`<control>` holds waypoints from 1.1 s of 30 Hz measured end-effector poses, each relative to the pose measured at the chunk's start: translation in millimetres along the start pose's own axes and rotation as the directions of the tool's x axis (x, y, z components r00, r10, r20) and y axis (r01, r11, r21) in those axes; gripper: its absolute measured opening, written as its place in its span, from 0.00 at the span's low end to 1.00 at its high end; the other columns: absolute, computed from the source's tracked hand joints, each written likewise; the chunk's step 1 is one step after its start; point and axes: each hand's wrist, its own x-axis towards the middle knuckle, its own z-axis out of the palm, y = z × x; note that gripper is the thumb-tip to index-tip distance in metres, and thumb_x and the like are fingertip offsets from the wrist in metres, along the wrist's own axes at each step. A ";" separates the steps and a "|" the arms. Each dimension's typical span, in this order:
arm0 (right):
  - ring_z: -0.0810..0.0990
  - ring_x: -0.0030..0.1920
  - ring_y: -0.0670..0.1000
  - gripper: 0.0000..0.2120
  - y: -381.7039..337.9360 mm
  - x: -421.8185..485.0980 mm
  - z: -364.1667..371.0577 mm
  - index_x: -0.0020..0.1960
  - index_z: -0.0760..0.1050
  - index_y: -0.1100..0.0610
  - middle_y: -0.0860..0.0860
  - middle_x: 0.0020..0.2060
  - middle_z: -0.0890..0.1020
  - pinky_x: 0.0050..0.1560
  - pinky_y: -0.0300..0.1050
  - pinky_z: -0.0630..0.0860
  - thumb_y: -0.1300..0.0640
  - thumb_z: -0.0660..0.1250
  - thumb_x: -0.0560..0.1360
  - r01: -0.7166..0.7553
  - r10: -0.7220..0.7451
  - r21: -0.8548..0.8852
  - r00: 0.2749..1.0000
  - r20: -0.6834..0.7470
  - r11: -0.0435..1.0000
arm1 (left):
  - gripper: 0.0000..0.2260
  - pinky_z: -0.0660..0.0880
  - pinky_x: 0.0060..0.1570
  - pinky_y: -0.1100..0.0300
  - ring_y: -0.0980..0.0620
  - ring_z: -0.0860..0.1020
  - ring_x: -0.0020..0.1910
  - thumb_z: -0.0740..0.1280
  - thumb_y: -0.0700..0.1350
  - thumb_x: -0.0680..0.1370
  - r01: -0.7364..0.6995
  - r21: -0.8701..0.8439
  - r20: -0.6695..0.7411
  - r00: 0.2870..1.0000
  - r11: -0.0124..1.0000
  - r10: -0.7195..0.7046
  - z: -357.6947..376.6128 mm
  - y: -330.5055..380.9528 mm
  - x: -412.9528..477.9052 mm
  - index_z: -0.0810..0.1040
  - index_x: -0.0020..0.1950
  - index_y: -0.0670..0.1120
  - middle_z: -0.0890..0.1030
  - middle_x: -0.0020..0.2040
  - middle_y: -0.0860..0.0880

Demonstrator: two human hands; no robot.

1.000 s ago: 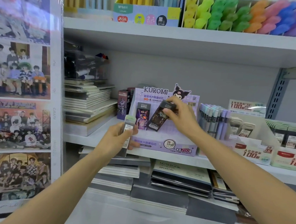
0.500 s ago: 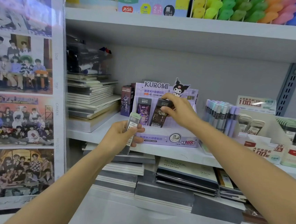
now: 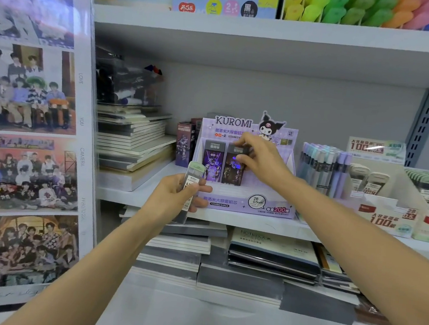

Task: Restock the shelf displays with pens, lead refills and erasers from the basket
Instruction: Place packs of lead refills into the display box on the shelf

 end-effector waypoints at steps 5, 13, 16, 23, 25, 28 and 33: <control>0.73 0.53 0.52 0.09 -8.3 -0.4 -1.2 0.54 0.78 0.58 0.53 0.56 0.72 0.56 0.49 0.73 0.61 0.71 0.74 0.038 -0.043 -0.067 0.997 -0.063 0.997 | 0.08 0.80 0.41 0.62 0.48 0.84 0.45 0.60 0.41 0.83 0.011 -0.014 0.035 0.999 1.000 -0.011 -3.2 0.4 -0.3 0.76 0.59 0.42 0.85 0.53 0.49; 0.77 0.50 0.41 0.16 -66.2 -25.0 -23.0 0.63 0.76 0.57 0.48 0.53 0.78 0.49 0.32 0.72 0.53 0.68 0.77 0.035 -0.058 0.309 0.996 0.064 0.951 | 0.07 0.77 0.40 0.62 0.46 0.84 0.44 0.63 0.40 0.81 -0.129 -0.130 0.024 0.991 0.983 0.133 14.9 22.2 -5.9 0.68 0.58 0.42 0.85 0.53 0.45; 0.79 0.41 0.41 0.08 -67.2 -45.4 -34.6 0.53 0.80 0.60 0.50 0.45 0.81 0.42 0.35 0.77 0.58 0.70 0.76 0.003 -0.063 0.409 0.989 0.134 0.912 | 0.08 0.79 0.43 0.61 0.47 0.85 0.47 0.64 0.41 0.81 -0.160 -0.108 0.107 0.979 0.981 0.171 37.7 33.8 -12.4 0.68 0.57 0.42 0.86 0.50 0.48; 0.82 0.44 0.48 0.05 -13.7 -98.8 -113.5 0.52 0.74 0.53 0.51 0.44 0.82 0.43 0.46 0.78 0.62 0.64 0.79 -0.045 0.046 0.427 0.999 0.007 0.903 | 0.13 0.72 0.55 0.64 0.53 0.75 0.58 0.69 0.46 0.78 -0.282 0.180 0.034 0.959 0.942 0.280 110.5 48.2 -16.4 0.71 0.60 0.48 0.76 0.58 0.51; 0.81 0.45 0.48 0.05 7.7 -110.1 -137.2 0.53 0.74 0.54 0.49 0.45 0.81 0.44 0.45 0.79 0.62 0.64 0.79 -0.078 0.115 0.350 0.990 -0.086 0.934 | 0.15 0.69 0.57 0.64 0.55 0.70 0.62 0.67 0.44 0.78 -0.400 0.353 0.049 0.911 0.846 0.410 128.9 49.1 -16.0 0.70 0.63 0.48 0.72 0.60 0.54; 0.81 0.49 0.54 0.05 41.7 -127.0 -174.3 0.55 0.73 0.55 0.53 0.48 0.81 0.42 0.40 0.79 0.60 0.63 0.80 -0.192 0.237 0.257 0.958 -0.160 0.947 | 0.14 0.66 0.63 0.56 0.53 0.66 0.66 0.66 0.41 0.78 -0.548 0.512 0.202 0.825 0.661 0.528 164.4 51.3 -14.5 0.72 0.63 0.47 0.71 0.65 0.53; 0.82 0.48 0.52 0.05 77.3 -144.4 -215.2 0.55 0.74 0.52 0.55 0.49 0.82 0.43 0.43 0.79 0.58 0.63 0.80 -0.260 0.303 0.190 0.918 -0.257 0.947 | 0.21 0.49 0.72 0.56 0.52 0.52 0.78 0.64 0.48 0.79 -0.646 0.645 0.428 0.748 0.408 0.507 223.6 48.4 -6.2 0.67 0.72 0.50 0.59 0.78 0.52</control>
